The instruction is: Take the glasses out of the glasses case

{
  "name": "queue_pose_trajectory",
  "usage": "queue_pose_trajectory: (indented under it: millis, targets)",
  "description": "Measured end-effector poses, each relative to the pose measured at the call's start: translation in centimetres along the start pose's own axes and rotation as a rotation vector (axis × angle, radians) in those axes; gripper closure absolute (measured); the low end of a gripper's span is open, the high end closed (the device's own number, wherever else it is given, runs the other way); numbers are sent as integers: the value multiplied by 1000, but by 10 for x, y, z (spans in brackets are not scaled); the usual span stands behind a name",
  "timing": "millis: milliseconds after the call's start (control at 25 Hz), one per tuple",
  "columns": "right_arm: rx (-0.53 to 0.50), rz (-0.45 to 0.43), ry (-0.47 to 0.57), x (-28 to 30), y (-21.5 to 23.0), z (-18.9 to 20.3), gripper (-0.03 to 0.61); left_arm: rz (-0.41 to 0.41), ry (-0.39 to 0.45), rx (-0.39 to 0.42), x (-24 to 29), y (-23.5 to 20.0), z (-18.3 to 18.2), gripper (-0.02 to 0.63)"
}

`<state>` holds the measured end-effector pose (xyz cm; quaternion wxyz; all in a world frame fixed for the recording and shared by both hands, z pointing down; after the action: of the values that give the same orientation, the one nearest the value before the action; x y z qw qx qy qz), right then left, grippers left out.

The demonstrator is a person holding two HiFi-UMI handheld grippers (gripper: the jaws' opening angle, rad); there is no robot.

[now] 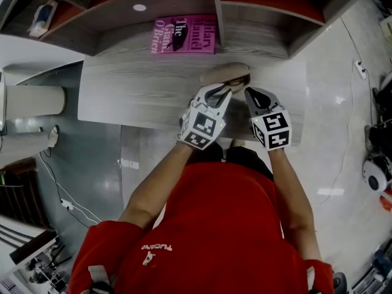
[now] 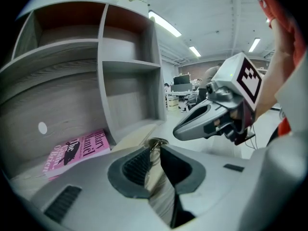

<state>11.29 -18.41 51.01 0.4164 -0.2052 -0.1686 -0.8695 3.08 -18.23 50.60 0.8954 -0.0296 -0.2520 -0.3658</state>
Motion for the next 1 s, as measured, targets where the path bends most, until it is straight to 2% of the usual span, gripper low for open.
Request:
queue_pose_trajectory:
  millis: [160,360,520,1000]
  targets:
    - [60,36,-25,11,6,4,554,4,-17,6,2,-2,0,548]
    - [81,66,-57,25,7,7,515,-4,-32,35,4,-9,0,546]
    - [80,81,-86,30,7,13,509,-11,-45,61,7,-13,0,543]
    - [68,95,-95,31,5,14,508,8,-178,167,21,-21,11,517]
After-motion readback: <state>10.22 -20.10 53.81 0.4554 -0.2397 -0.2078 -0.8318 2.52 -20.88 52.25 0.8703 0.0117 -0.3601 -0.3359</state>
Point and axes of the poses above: the fingertips, and each gripper's own axes: x forward along the fingers, y to its right, z out of its underside, the point moved 3 cm from there along -x, backward along the fingers, and after that the axes turned 1 degree about y, right-handed, at the moved point
